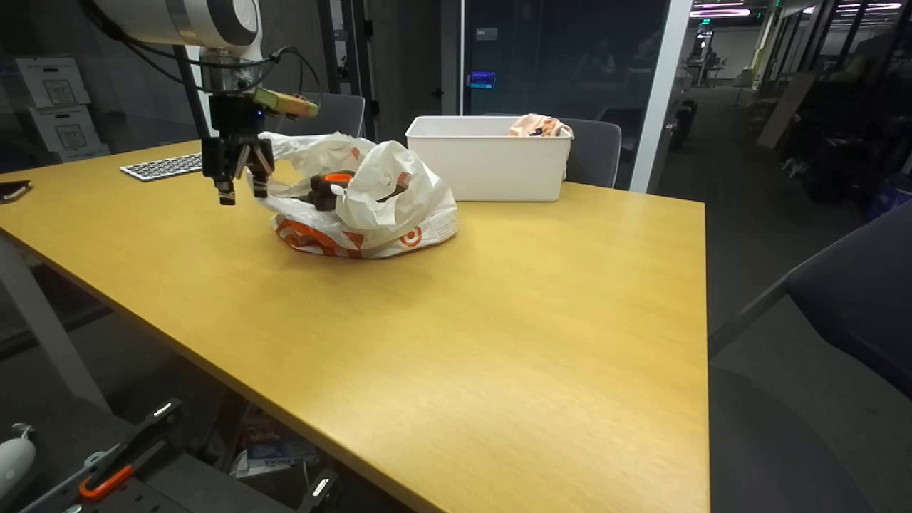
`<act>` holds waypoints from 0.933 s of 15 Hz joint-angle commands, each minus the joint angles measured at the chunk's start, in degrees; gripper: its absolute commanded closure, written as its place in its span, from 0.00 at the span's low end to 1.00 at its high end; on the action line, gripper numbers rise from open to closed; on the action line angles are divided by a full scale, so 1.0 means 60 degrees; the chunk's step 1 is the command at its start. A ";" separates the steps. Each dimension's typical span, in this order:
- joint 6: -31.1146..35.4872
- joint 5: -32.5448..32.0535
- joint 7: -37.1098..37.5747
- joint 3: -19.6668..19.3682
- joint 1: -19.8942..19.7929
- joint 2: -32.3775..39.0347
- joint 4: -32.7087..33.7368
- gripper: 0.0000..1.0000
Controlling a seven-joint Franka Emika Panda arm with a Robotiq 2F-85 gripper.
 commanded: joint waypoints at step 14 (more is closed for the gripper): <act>0.2436 -0.1981 0.1278 -0.0543 0.0166 -0.0371 -0.1263 0.29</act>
